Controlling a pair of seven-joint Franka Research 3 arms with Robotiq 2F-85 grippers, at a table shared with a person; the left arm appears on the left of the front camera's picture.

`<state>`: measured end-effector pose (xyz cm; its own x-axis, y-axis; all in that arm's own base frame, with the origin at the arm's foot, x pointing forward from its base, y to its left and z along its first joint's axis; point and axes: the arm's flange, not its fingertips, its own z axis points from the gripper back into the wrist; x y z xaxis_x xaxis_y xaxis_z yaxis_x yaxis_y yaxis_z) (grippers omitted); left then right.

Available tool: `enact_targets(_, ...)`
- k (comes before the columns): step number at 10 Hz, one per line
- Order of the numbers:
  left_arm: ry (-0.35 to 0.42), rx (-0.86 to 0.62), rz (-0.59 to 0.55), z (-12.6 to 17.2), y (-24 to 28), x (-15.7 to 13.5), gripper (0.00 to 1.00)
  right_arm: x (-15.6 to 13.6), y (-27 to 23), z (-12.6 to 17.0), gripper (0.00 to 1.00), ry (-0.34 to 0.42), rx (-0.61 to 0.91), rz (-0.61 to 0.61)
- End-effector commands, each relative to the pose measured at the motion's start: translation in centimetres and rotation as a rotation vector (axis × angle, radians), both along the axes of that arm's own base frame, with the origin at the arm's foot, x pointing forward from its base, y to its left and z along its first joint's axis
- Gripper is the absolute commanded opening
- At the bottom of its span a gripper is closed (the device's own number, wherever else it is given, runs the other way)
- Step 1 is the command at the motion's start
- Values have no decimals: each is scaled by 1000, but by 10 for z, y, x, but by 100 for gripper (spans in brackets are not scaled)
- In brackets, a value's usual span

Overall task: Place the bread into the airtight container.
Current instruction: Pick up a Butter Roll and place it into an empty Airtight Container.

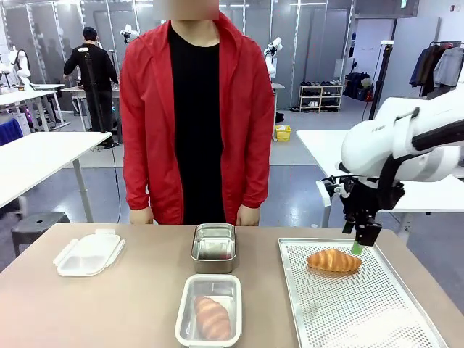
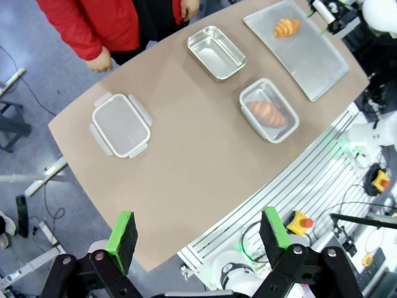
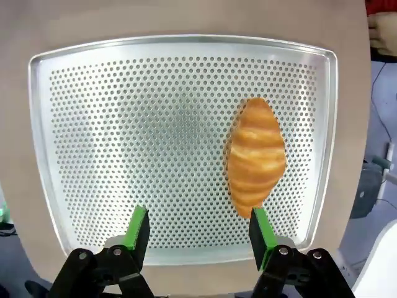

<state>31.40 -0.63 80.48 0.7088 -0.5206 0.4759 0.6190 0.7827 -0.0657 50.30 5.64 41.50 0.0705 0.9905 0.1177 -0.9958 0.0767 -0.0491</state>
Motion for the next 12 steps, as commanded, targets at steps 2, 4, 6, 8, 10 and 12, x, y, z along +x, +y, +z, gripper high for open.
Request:
enact_targets(2, 5, -3, -14, 1, 1, -2, 100, 31, 12, -18, 81, 7, -40, -21)
enact_targets(4, 5, -3, -14, 1, 1, -2, 100, 42, 17, -29, 81, -36, -104, -66)
enact_targets(6, 5, -3, -14, 1, 1, -2, 100, 50, 20, -41, 81, -34, -116, -99)
enact_targets(8, 5, -3, -14, 1, 1, -2, 100, 57, 21, -55, 81, -30, -119, -127)
enact_targets(10, 5, -3, -14, 1, 1, -2, 100, 61, 23, -70, 81, -17, -128, -143)
enact_targets(12, 5, -3, -14, 1, 1, -2, 100, 67, 21, -82, 81, 3, -124, -143)
